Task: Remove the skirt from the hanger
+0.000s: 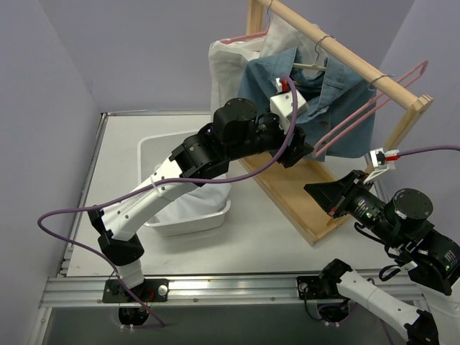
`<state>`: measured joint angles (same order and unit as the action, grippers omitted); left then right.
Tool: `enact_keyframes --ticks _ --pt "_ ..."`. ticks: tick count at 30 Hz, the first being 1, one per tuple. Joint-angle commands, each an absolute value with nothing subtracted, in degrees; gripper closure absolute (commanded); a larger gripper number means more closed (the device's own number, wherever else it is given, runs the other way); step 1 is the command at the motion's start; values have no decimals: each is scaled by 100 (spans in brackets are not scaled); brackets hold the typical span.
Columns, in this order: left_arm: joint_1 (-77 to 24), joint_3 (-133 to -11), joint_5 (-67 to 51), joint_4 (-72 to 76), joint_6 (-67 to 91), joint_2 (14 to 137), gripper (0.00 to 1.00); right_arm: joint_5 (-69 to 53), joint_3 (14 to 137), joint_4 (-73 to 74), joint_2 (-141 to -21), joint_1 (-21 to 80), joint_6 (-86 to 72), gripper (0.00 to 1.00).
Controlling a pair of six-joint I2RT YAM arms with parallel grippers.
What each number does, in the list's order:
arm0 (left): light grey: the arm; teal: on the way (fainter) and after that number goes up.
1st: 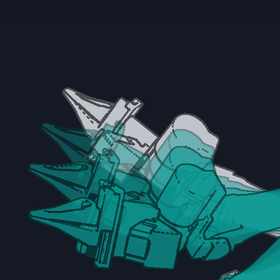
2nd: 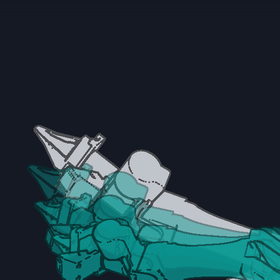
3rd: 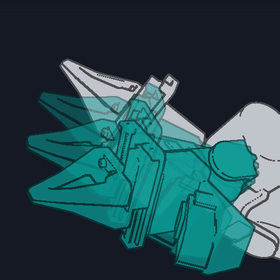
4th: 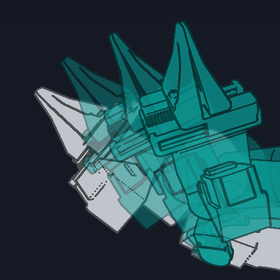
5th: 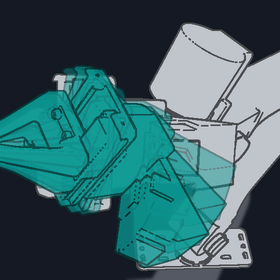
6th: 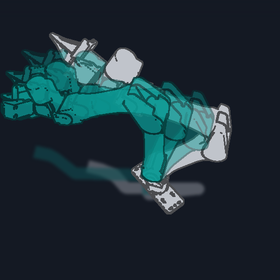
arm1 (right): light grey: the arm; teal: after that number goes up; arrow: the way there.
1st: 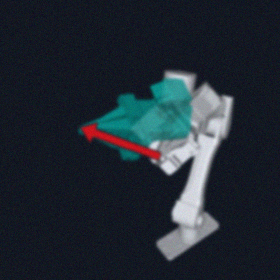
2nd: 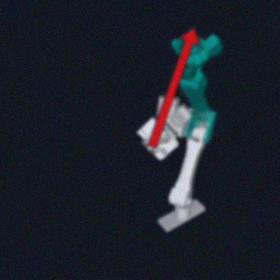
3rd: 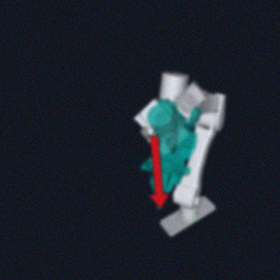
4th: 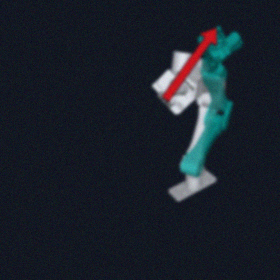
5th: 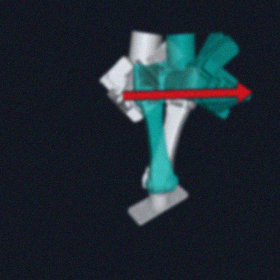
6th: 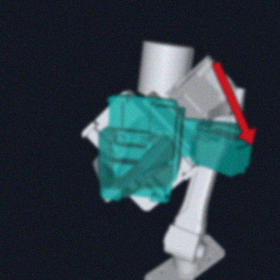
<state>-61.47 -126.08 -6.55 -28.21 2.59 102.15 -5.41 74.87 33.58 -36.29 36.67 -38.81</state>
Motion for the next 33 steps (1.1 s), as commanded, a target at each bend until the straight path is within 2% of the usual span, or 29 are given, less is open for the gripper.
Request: enact_keyframes --ticks 1,4,8,14,17,22,26,33 --pt "-6135 -12569 -214 -2681 -122 9765 26 -527 7506 3128 -3595 3639 -3876 100" --pt "-5856 -12323 -157 -2514 -448 9484 20 -492 7506 3173 -3533 3639 -3902 100" --pt "-4891 -12944 -1515 -2970 -422 9544 16 -457 7462 3243 -3454 3630 -3911 100" --pt "-4176 -13448 -2012 -3446 -1089 9791 3 -466 7479 3252 -3463 3630 -3946 100" --pt "-3842 -12939 -2460 -2843 -1029 9660 2 -527 7488 3226 -3524 3630 -3946 100" --pt "-2998 -12209 -4233 -1777 -502 9466 4 -589 7462 3173 -3516 3630 -3964 100" --pt "-2593 -11971 -4710 -1075 -204 9597 4 -563 7488 3234 -3489 3630 -3973 100" --pt "-2479 -11540 -5246 -97 175 9878 5 -492 7523 3305 -3472 3630 -3973 100"
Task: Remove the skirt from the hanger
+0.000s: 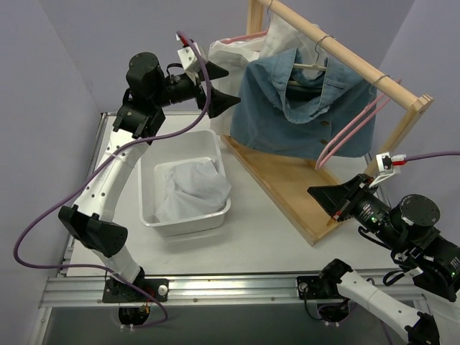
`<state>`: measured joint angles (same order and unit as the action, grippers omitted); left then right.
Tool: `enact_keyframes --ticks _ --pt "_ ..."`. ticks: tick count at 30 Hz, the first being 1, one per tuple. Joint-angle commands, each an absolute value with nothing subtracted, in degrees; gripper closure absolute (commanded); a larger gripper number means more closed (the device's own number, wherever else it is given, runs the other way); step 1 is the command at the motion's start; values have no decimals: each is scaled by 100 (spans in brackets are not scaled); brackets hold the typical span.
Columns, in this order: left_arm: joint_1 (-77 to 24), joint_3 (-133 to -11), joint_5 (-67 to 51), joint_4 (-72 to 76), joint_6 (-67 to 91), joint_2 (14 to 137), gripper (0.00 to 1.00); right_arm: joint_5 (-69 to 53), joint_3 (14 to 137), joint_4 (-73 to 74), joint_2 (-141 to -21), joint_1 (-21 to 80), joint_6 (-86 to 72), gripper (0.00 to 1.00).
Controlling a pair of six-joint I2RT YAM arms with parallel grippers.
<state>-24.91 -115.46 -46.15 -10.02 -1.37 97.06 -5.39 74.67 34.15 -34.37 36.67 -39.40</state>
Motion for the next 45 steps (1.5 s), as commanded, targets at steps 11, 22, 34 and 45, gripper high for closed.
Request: enact_keyframes --ticks 11,22,34,45 --pt "-2487 -12164 -4940 773 589 10704 6 -457 7523 3366 -3551 3630 -3929 100" --pt "-2557 -12972 -4896 1011 1195 11487 6 -404 7532 3340 -3726 3630 -3867 100" --pt "-3383 -13870 -4491 -483 185 11945 6 -431 7576 3296 -3762 3630 -3902 100" --pt "-3823 -13176 -4025 -493 790 11444 98 -413 7585 3401 -3683 3630 -3902 100"
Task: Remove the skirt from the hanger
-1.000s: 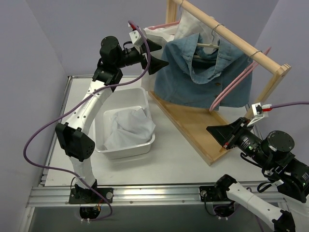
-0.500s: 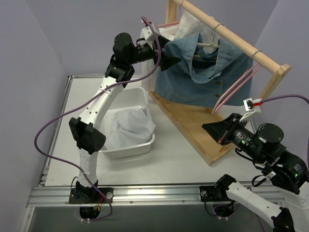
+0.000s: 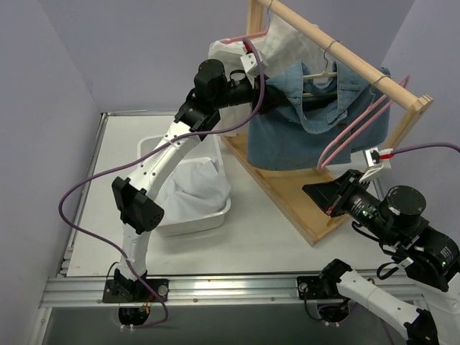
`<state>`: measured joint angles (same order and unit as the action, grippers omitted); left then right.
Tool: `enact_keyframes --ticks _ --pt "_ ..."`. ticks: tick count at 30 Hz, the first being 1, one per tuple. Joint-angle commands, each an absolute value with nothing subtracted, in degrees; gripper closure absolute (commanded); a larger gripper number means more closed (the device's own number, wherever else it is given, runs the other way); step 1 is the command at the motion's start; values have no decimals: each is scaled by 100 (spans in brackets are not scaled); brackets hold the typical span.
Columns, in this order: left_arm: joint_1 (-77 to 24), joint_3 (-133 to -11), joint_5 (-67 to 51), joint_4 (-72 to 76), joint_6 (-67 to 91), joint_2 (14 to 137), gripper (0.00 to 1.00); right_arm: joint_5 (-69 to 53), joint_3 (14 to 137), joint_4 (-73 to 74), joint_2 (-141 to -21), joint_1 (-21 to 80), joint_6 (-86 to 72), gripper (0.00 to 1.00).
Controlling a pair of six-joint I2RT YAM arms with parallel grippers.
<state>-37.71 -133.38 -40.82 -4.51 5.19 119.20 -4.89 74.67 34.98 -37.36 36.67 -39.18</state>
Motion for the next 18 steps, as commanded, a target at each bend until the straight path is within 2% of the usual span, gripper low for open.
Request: enact_keyframes --ticks 1,10,18 --pt "-3832 -13097 -3991 -440 1017 11330 98 -404 7576 3427 -3665 3630 -3902 100" --pt "-3814 -12130 -3779 711 2301 10504 98 -343 7594 3437 -3647 3630 -3850 100" --pt "-3806 -12419 -3437 580 2294 10476 98 -334 7585 3445 -3604 3630 -3832 100"
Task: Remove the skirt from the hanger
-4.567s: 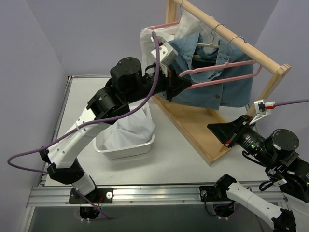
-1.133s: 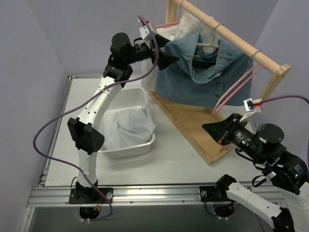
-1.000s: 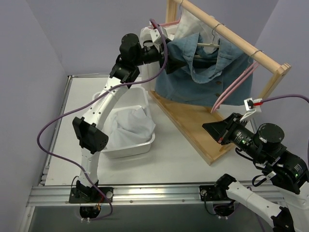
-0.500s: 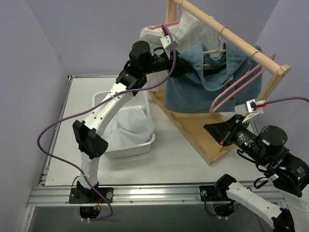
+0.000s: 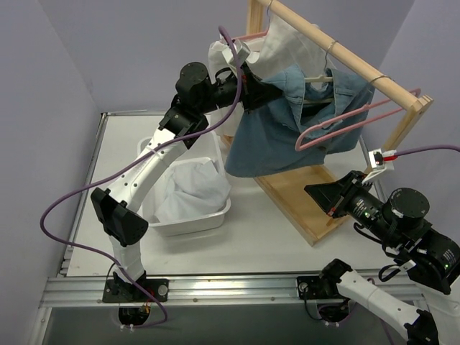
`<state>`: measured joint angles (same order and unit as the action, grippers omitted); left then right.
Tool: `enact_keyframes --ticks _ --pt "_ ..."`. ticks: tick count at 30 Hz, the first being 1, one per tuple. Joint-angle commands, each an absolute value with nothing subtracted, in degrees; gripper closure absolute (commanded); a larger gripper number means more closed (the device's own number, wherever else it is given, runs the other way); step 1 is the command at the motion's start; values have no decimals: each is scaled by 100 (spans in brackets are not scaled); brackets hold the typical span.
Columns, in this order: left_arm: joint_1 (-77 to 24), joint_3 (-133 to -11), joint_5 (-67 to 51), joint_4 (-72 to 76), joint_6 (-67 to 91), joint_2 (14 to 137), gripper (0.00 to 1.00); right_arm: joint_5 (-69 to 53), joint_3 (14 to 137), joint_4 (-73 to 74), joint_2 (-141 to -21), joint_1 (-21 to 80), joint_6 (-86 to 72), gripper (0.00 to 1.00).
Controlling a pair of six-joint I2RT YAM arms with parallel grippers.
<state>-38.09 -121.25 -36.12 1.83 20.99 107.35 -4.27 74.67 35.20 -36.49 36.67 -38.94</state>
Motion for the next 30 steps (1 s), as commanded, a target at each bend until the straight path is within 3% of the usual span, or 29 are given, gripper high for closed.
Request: enact_keyframes --ticks 1,5,10,23,30 --pt "-3806 -12489 -3445 563 2320 10590 98 -317 7576 3454 -3586 3630 -3841 100" --pt "-3806 -12998 -3507 282 2469 10881 98 -281 7611 3515 -3551 3630 -3867 100" --pt "-3797 -12701 -3261 606 2794 10653 98 -193 7673 3586 -3489 3630 -3867 100" --pt "-3428 -11901 -3445 2924 4561 10389 98 -193 7664 3489 -3568 3630 -3841 100" --pt "-3340 -11655 -3542 3393 4878 10318 98 -220 7647 3437 -3612 3630 -3788 100"
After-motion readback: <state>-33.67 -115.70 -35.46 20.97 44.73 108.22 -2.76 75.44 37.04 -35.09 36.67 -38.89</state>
